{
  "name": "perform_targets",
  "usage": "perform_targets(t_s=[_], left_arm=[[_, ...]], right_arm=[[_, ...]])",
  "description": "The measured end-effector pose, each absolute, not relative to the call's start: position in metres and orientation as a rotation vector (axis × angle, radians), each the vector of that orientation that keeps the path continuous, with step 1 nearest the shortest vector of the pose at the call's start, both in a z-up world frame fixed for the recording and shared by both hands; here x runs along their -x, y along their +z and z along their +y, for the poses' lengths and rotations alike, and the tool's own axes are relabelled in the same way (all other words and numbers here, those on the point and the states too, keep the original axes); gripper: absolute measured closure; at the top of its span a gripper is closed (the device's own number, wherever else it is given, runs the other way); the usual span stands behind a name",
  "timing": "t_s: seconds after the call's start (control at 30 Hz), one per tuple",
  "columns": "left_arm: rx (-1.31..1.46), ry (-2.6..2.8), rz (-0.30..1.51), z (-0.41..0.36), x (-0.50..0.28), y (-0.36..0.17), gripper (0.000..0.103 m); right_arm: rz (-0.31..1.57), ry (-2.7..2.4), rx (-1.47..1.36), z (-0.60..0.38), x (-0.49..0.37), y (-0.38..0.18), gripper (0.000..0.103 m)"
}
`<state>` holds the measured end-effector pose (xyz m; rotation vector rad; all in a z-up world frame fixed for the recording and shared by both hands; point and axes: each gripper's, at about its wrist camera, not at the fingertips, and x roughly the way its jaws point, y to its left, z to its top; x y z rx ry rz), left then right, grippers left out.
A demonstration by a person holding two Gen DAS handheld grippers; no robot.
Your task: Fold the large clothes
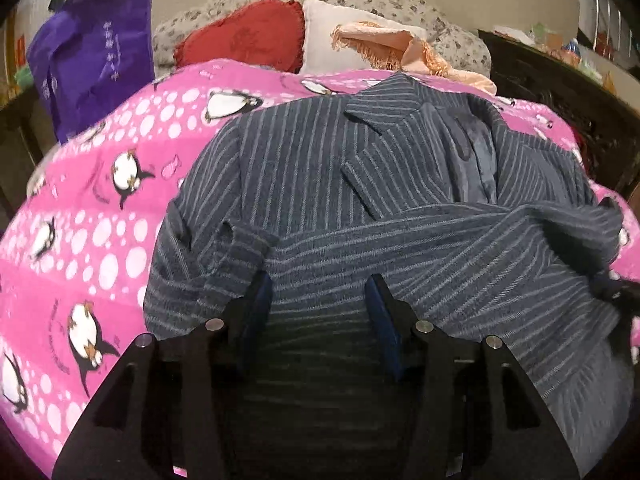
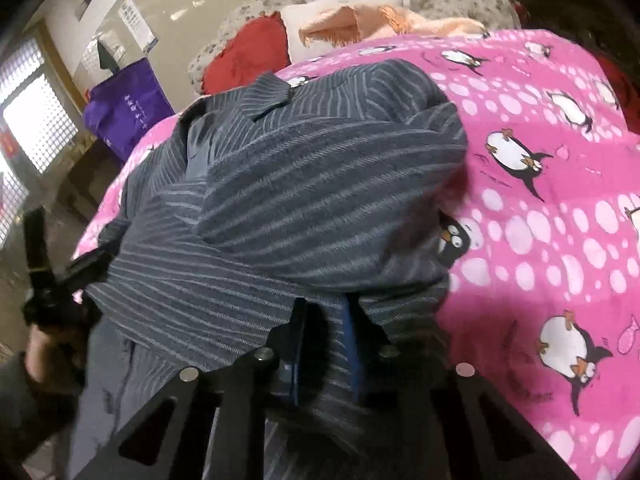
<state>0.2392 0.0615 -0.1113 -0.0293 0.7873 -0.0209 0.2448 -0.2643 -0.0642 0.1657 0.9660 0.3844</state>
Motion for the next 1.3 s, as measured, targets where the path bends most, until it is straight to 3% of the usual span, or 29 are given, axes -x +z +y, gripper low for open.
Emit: perform_targets(t_s=[0.17,0.27,0.33,0.43,0.77,0.9,0.97,1.17,1.3], left_arm=[[0.067,-0.034,0.779,0.064,-0.237,-0.113,0.053],[0.081,-0.037,0.776,0.068,-0.235,-0.113,0.053],[0.083,-0.039,0.775,0.067,-0.236,-0.113,0.053],[0.084,-0.044,0.775,0.067,-0.236,-0.113,0.053],[0.069,-0.025,0.789,0.065,-0.239,-0.113,0.053],[0.058,-0.02,0.794,0.063,-0.239,-0.114,0.053],[0.05,-0.017,0.795,0.062,-0.24,-0.114,0.053],[0.047,-0.012,0.797,0.062,-0.241,-0.115,0.053],[0.044,-0.01,0.797,0.062,-0.241,-0.115,0.053]], right_arm=[[0.877,0.433,-0.21,-0.257,-0.254,-0.018,0.087],[0.899,0.381,-0.175,-0.242,-0.291,-0.023,0.087],[0.97,0.269,-0.225,-0.255,-0.327,-0.049,0.101],[0.988,0.271,-0.378,-0.279,-0.349,-0.071,0.103],[0.892,0.392,-0.242,-0.267,-0.273,-0.013,0.101],[1.028,0.308,-0.082,-0.266,-0.256,-0.065,0.103],[0.981,0.32,-0.221,-0.283,-0.252,-0.066,0.103],[0.874,0.329,-0.142,-0.239,-0.229,-0.017,0.101],[0.972,0.353,-0.016,-0.21,-0.222,-0.068,0.1]])
